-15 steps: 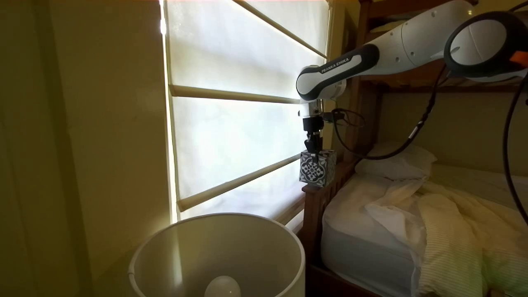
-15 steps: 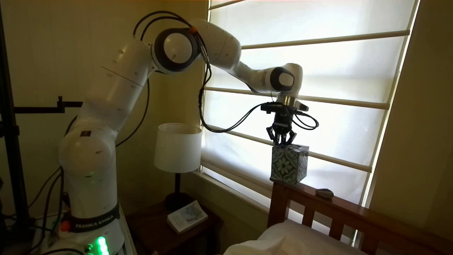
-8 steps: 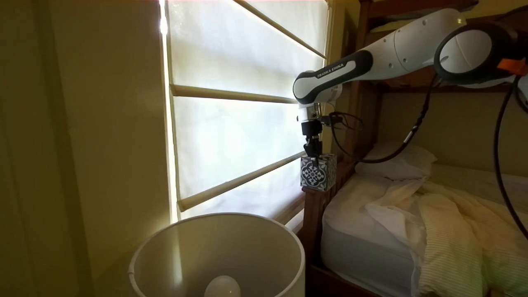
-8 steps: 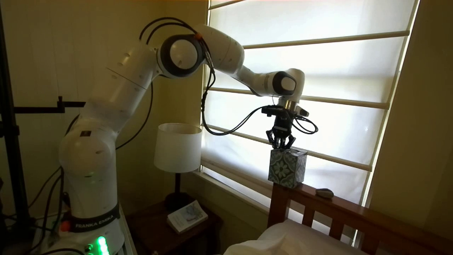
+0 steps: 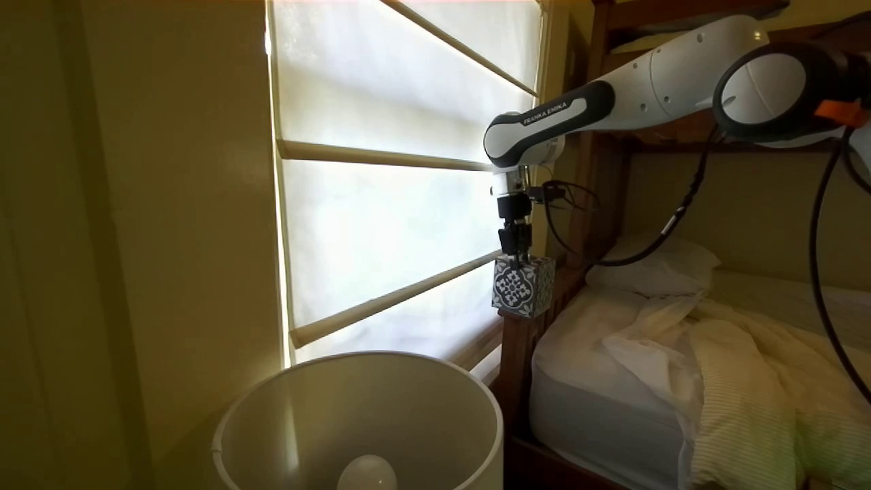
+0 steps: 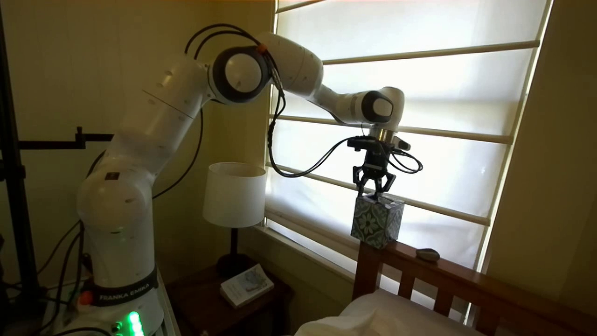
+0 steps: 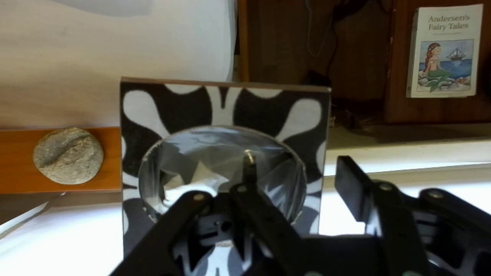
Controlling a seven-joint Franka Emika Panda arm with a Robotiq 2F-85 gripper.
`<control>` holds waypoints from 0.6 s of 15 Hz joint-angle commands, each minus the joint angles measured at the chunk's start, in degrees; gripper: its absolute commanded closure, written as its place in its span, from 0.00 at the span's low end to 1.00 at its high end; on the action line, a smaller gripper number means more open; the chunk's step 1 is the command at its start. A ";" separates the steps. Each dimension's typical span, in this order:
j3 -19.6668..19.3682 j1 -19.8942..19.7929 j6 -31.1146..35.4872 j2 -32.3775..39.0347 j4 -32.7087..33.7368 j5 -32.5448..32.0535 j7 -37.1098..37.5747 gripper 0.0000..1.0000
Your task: Put the tissue box on the headboard of the bed
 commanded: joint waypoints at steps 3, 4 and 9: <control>0.15 0.53 -0.83 -5.01 -2.66 -1.58 2.18 0.02; -0.10 0.94 -0.06 -7.07 -4.44 -2.44 3.28 0.00; -0.20 1.79 2.02 -18.66 -14.04 -3.36 9.72 0.00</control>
